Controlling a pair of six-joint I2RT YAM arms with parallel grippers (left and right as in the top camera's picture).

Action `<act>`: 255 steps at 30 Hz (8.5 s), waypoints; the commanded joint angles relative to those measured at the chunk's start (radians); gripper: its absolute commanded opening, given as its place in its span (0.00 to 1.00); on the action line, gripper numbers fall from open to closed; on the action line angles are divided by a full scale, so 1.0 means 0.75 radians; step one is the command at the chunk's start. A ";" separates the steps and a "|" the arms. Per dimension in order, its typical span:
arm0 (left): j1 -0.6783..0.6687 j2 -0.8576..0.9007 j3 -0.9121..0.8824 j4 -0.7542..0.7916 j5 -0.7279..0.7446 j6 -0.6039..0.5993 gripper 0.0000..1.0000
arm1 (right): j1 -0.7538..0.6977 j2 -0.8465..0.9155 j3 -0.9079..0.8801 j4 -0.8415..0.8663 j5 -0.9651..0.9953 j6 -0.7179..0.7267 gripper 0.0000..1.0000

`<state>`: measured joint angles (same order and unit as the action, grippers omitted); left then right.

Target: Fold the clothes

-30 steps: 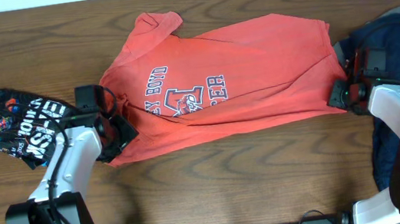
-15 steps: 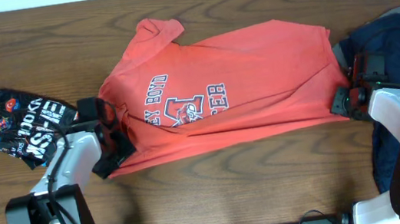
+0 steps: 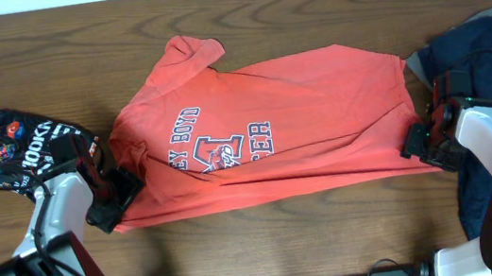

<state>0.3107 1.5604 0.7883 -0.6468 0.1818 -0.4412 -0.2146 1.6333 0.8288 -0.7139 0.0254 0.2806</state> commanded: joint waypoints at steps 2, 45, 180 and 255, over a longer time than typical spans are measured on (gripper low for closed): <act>-0.054 -0.169 0.066 0.001 0.093 0.132 0.80 | 0.009 -0.065 0.079 -0.030 -0.059 -0.009 0.67; -0.995 0.003 0.043 0.200 -0.030 0.328 0.62 | 0.009 -0.147 0.099 -0.036 -0.125 -0.077 0.70; -0.572 0.392 0.796 0.366 -0.217 0.554 0.79 | 0.081 0.633 0.664 0.489 -0.444 -0.135 0.13; -0.637 0.557 0.934 0.294 -0.322 0.609 0.13 | 0.057 0.630 0.666 0.689 -0.426 -0.221 0.47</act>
<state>-0.1757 1.9759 1.4715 -0.4206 -0.0589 0.0292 -0.1791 2.0880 1.3338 -0.2104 -0.3149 0.1280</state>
